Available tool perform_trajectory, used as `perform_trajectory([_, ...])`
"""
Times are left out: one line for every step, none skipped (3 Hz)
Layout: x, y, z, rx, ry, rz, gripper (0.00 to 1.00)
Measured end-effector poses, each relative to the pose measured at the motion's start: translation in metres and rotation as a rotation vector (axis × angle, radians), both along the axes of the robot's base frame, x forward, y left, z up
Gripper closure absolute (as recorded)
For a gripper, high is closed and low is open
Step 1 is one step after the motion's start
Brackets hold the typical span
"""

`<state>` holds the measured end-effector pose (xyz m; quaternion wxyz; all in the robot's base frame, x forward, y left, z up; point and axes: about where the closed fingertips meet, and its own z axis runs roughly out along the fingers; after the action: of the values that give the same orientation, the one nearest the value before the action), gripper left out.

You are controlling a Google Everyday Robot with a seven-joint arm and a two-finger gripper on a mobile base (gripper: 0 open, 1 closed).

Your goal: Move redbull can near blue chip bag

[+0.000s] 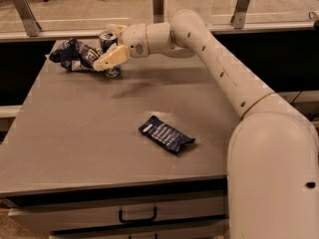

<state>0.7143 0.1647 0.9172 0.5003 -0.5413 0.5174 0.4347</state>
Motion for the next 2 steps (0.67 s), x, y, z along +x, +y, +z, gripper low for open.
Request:
perform_trajectory([0.012,-0.026,0.002,-0.019,-0.003,-0.072,0.0])
perform_trajectory([0.027,-0.087,0.009,-0.07,-0.026,-0.207,0.0])
